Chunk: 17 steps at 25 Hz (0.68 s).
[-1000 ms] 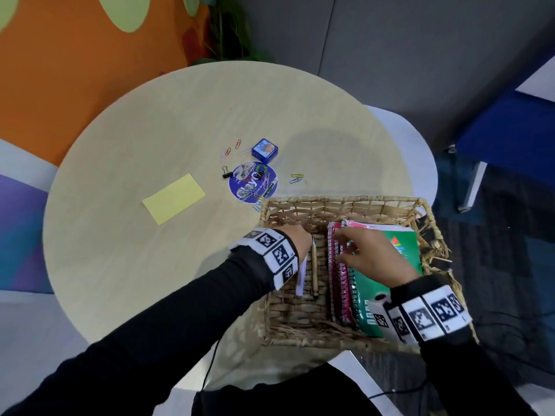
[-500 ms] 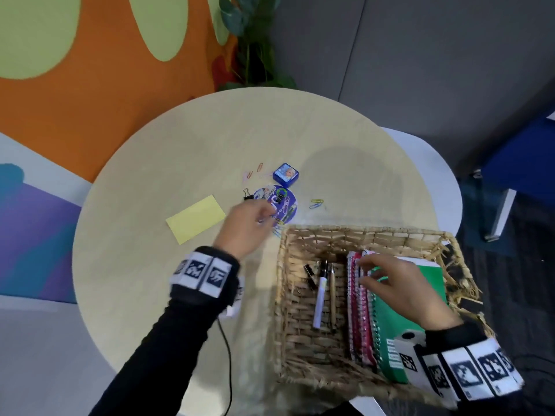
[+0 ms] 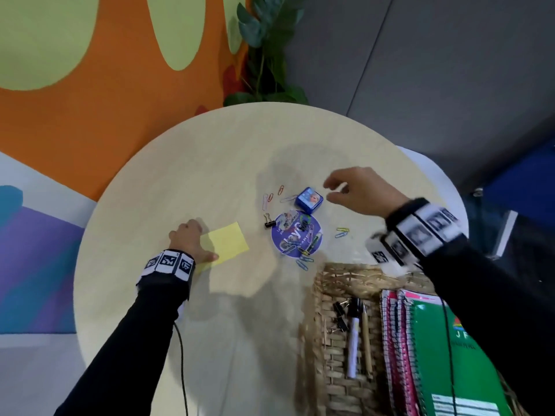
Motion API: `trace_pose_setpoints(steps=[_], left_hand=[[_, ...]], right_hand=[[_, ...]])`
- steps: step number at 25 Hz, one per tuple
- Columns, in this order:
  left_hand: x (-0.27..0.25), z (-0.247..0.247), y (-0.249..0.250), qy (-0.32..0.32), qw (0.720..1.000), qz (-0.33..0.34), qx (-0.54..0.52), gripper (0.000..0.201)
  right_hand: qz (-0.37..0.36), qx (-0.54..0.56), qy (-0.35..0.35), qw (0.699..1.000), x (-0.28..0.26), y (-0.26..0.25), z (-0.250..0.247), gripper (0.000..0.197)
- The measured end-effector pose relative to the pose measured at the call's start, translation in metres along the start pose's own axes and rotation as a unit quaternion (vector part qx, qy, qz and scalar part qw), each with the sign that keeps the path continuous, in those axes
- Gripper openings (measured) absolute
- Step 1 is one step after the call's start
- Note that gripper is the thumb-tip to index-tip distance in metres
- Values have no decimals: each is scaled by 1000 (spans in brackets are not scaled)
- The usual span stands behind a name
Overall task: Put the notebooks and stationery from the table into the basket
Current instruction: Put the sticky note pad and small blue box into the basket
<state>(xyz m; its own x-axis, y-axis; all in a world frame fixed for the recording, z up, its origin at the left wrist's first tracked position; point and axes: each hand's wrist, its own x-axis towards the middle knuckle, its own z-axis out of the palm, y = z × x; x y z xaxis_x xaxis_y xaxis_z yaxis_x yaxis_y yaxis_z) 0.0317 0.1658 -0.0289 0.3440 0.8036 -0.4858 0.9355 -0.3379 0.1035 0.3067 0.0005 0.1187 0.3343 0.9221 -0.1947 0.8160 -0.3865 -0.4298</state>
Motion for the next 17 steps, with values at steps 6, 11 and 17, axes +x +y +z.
trace_pose_setpoints(steps=[6, 11, 17], left_hand=[[21, 9, -6, -40, 998, 49, -21, 76], [10, 13, -8, -22, 998, 37, -36, 60], [-42, -12, -10, -16, 976, 57, -211, 26]], right_hand=[[120, -151, -150, 970, 121, 31, 84, 70], [135, -151, -228, 952, 160, 84, 136, 45], [114, -144, -81, 980, 51, -4, 18, 44]])
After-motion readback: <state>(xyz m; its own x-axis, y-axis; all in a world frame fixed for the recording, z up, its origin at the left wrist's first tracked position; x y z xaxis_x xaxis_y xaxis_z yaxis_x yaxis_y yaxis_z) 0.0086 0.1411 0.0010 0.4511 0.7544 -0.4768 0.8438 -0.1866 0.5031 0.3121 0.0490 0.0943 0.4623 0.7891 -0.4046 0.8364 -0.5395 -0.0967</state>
